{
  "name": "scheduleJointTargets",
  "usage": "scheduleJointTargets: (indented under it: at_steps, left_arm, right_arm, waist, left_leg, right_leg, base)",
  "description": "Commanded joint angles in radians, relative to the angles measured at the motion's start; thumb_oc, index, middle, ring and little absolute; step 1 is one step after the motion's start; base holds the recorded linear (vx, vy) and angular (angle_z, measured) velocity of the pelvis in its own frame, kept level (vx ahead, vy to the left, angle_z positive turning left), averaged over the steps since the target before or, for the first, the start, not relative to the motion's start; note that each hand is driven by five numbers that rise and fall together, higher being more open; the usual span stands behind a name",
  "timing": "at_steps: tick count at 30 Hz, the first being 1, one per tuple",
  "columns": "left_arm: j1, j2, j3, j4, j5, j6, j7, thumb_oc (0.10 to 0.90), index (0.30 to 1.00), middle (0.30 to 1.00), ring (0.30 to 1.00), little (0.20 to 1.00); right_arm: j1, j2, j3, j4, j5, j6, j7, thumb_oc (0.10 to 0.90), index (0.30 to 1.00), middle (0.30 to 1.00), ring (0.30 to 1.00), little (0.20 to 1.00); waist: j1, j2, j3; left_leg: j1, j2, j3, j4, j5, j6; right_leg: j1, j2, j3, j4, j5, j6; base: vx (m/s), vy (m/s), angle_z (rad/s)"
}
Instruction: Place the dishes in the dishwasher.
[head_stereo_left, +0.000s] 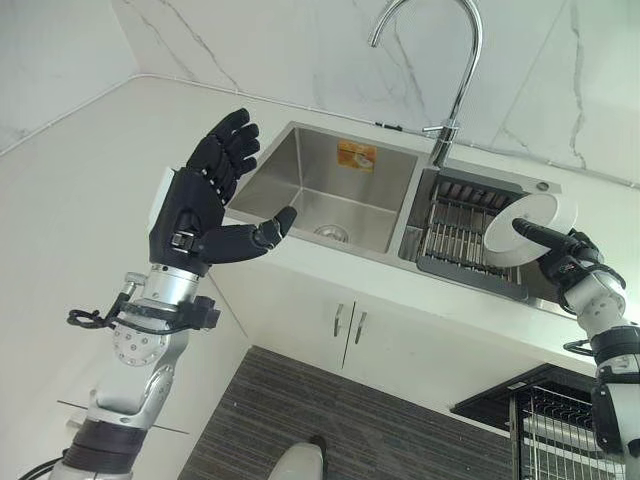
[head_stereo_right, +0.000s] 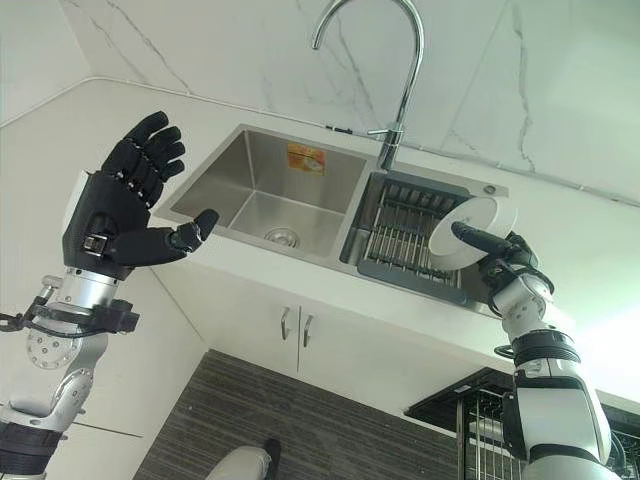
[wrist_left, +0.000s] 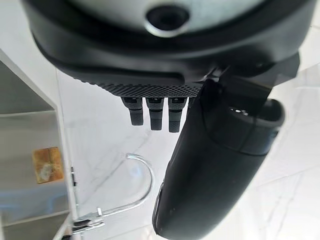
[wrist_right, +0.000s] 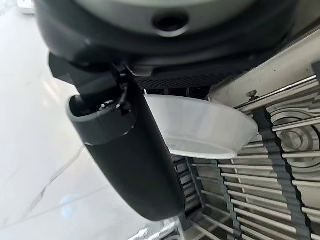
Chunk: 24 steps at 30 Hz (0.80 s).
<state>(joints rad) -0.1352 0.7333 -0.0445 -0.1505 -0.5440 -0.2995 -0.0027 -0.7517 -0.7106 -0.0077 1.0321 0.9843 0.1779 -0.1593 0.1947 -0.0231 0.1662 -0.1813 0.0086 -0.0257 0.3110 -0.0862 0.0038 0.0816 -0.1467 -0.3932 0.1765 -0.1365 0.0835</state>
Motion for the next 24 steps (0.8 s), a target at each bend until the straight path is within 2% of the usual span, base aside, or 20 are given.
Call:
scheduleJointTargets:
  at_steps: [1, 3, 5, 7, 8, 12, 18, 21, 24]
  left_arm:
    - [-0.015, 0.041, 0.04, -0.073, -0.025, -0.039, 0.022, 0.8, 0.9, 0.9, 0.9, 0.9]
    - [-0.007, 0.042, 0.044, -0.076, -0.032, -0.03, 0.005, 0.8, 0.9, 0.9, 0.9, 0.9]
    - [-0.007, 0.047, 0.041, -0.082, -0.023, -0.031, -0.008, 0.8, 0.9, 0.9, 0.9, 0.9]
    - [0.001, 0.057, 0.046, -0.093, -0.029, -0.037, -0.006, 0.8, 0.9, 0.9, 0.9, 0.9]
    - [0.007, 0.06, 0.052, -0.098, -0.034, -0.04, -0.006, 0.8, 0.9, 0.9, 0.9, 0.9]
    - [0.02, 0.054, 0.05, -0.096, -0.024, -0.063, -0.005, 0.8, 0.9, 0.9, 0.9, 0.9]
    - [0.024, 0.039, 0.044, -0.097, -0.02, -0.083, -0.018, 0.8, 0.9, 0.9, 0.9, 0.9]
    - [0.039, 0.033, 0.051, -0.106, -0.017, -0.092, -0.015, 0.8, 0.9, 0.9, 0.9, 0.9]
    - [0.063, 0.017, 0.07, -0.114, -0.022, -0.103, -0.034, 0.8, 0.9, 0.9, 0.9, 0.9]
  right_arm:
    - [-0.126, -0.108, 0.058, -0.03, -0.041, -0.097, -0.008, 0.4, 0.3, 0.3, 0.3, 0.3]
    - [-0.136, -0.12, 0.058, -0.02, -0.062, -0.112, -0.019, 0.4, 0.3, 0.3, 0.3, 0.3]
    - [-0.148, -0.141, 0.066, -0.019, -0.147, -0.134, -0.034, 0.4, 0.3, 0.3, 0.3, 0.3]
    - [-0.155, -0.162, 0.08, -0.028, -0.161, -0.154, -0.063, 0.4, 0.3, 0.3, 0.3, 0.3]
    - [-0.154, -0.162, 0.086, -0.035, -0.153, -0.196, -0.09, 0.4, 0.3, 0.3, 0.3, 0.3]
    - [-0.131, -0.139, 0.078, -0.09, -0.132, -0.268, -0.131, 0.4, 0.3, 0.3, 0.3, 0.3]
    - [-0.12, -0.134, 0.067, -0.151, -0.144, -0.308, -0.122, 0.4, 0.3, 0.3, 0.3, 0.3]
    - [-0.105, -0.133, 0.049, -0.211, -0.086, -0.356, -0.081, 0.4, 0.3, 0.3, 0.3, 0.3]
    - [-0.075, -0.11, 0.028, -0.384, -0.101, -0.397, -0.078, 0.4, 0.3, 0.3, 0.3, 0.3]
  waist:
    - [0.025, 0.015, -0.11]
    - [0.032, 0.021, -0.106]
    - [0.041, 0.023, -0.098]
    - [0.042, 0.023, -0.094]
    - [0.039, 0.024, -0.096]
    - [0.031, 0.026, -0.099]
    - [0.018, 0.023, -0.099]
    - [0.009, 0.019, -0.099]
    - [-0.002, 0.014, -0.098]
  left_leg:
    - [0.073, 0.113, 0.019, -0.011, -0.099, -0.121]
    - [0.066, 0.115, 0.016, -0.011, -0.093, -0.125]
    - [0.054, 0.116, 0.01, -0.011, -0.086, -0.127]
    - [0.049, 0.115, 0.005, -0.011, -0.082, -0.131]
    - [0.053, 0.116, 0.003, -0.011, -0.089, -0.134]
    - [0.053, 0.118, 0.009, -0.011, -0.083, -0.129]
    - [0.063, 0.124, 0.019, -0.011, -0.088, -0.127]
    - [0.068, 0.128, 0.027, -0.011, -0.092, -0.126]
    - [0.075, 0.129, 0.029, -0.011, -0.098, -0.123]
  right_leg:
    - [-0.084, -0.045, 0.04, 0.123, -0.1, 0.02]
    - [-0.085, -0.05, 0.031, 0.123, -0.1, 0.021]
    - [-0.087, -0.06, 0.013, 0.123, -0.097, 0.027]
    - [-0.088, -0.063, 0.006, 0.123, -0.096, 0.03]
    - [-0.086, -0.059, 0.008, 0.123, -0.104, 0.029]
    - [-0.091, -0.053, 0.016, 0.123, -0.099, 0.023]
    - [-0.091, -0.046, 0.026, 0.123, -0.099, 0.02]
    - [-0.092, -0.042, 0.034, 0.123, -0.099, 0.02]
    - [-0.096, -0.037, 0.05, 0.123, -0.098, 0.019]
  base:
    - [0.03, -0.041, 0.07]
    - [-0.01, -0.028, 0.08]
    - [-0.03, -0.041, 0.09]
    - [-0.04, -0.055, 0.24]
    - [-0.06, -0.051, 0.27]
    - [-0.05, -0.004, 0.05]
    - [-0.05, 0.016, -0.02]
    - [-0.05, 0.016, -0.05]
    - [-0.07, -0.001, -0.11]
